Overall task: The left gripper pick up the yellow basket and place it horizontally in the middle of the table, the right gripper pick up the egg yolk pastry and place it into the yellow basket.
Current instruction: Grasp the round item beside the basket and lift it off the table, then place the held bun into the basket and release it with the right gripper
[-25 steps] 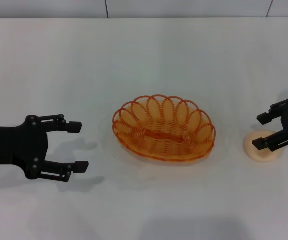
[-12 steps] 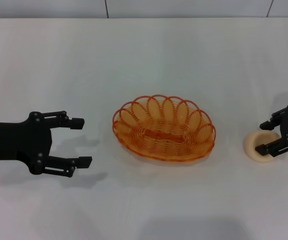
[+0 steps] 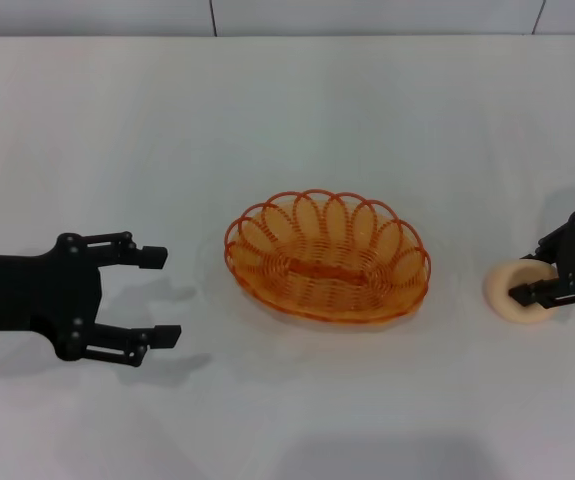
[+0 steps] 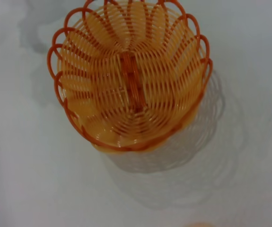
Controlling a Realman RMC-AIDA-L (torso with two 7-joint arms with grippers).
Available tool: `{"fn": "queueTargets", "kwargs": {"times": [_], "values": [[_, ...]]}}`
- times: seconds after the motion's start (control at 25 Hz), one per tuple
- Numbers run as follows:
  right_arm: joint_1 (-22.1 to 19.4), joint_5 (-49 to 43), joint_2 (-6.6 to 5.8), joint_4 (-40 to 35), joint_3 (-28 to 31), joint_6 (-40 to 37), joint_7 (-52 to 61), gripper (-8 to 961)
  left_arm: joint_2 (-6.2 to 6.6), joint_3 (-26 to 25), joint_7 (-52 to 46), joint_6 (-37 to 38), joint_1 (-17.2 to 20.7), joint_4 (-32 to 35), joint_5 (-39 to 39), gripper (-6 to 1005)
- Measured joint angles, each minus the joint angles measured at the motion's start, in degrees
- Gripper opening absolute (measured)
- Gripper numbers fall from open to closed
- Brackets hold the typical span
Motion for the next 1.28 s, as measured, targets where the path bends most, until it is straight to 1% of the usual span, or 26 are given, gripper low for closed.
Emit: {"fn": "queueTargets", "kwargs": {"times": [0.12,0.24,0.4,0.64,0.92,1.0,1.12,1.2,1.28], "values": [[0.0,0.2,-0.09,-0.1,0.0,-0.1,-0.1,354,-0.06,0.1,0.7,0.0,0.6,0.1,0.0,890],[-0.4,0.2,-0.11,-0.1,0.2,-0.2,-0.5,339,-0.44,0.1,1.4,0.1,0.9,0.1,0.6,891],[-0.9,0.4,-0.09,-1.4,1.5,-2.4,-0.8,320,-0.80,0.1,2.5,0.3,1.2,0.1,1.5,892],[-0.6,1.8,-0.75,-2.4,2.7,-5.5,-0.9,272,-1.00,0.1,3.5,0.4,1.5,0.1,1.7,891],[-0.4,3.1,-0.65,-3.5,3.6,-6.7,-0.9,217,-1.46,0.2,4.1,0.8,1.7,0.3,2.2,892],[-0.3,4.3,-0.74,-4.3,4.4,-8.0,-0.8,199,-1.51,0.2,4.3,0.8,1.6,0.4,2.4,891],[0.2,8.0,-0.79,-6.3,6.9,-12.2,0.6,176,-1.60,0.2,4.8,0.8,1.6,0.5,2.7,890],[0.5,10.1,-0.40,-8.3,7.7,-14.2,2.6,165,-1.70,0.2,4.9,0.6,1.7,0.6,2.8,890],[0.6,11.9,0.76,-10.4,7.7,-14.4,4.9,155,-1.78,0.2,5.0,0.5,1.7,0.7,2.9,891]]}}
